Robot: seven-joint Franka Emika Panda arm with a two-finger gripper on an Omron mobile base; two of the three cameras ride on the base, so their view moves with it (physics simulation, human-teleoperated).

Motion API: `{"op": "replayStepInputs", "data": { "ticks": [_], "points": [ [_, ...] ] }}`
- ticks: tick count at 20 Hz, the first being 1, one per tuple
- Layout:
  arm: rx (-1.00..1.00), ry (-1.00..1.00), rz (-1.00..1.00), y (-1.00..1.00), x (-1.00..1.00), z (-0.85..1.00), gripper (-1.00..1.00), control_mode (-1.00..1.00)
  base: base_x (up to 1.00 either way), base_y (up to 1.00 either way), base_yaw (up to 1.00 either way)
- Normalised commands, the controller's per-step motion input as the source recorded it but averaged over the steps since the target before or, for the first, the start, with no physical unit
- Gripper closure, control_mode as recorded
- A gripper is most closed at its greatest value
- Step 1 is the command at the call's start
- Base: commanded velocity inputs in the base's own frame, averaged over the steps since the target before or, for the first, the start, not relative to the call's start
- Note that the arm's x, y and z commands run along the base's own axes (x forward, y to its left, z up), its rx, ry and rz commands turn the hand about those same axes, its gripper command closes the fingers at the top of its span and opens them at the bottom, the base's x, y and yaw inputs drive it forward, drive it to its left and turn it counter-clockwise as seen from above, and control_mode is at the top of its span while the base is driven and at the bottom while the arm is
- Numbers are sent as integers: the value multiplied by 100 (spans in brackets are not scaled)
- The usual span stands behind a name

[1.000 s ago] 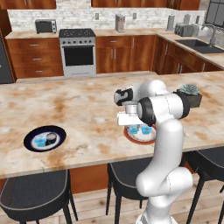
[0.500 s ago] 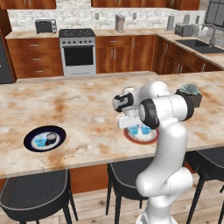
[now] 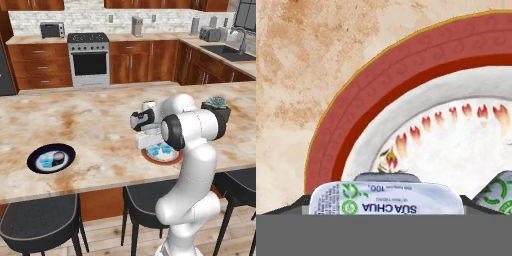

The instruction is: Place two yogurt containers on each plate.

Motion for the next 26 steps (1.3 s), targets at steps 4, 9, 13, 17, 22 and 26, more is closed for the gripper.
{"op": "replayStepInputs", "data": {
  "ticks": [4, 9, 13, 17, 22, 26],
  "points": [
    [0, 0, 0, 0, 0, 42, -100, -100, 0, 0, 0],
    [0, 0, 0, 0, -4, 38, -100, -100, 0, 0, 0],
    [0, -2, 0, 1, -1, 29, -100, -100, 0, 0, 0],
    [0, -10, 2, 10, -7, 44, -100, -100, 0, 0, 0],
    [0, -8, 0, 4, -32, 66, -100, -100, 0, 0, 0],
    [0, -3, 0, 0, -41, 65, -100, -100, 0, 0, 0]
  ]
}}
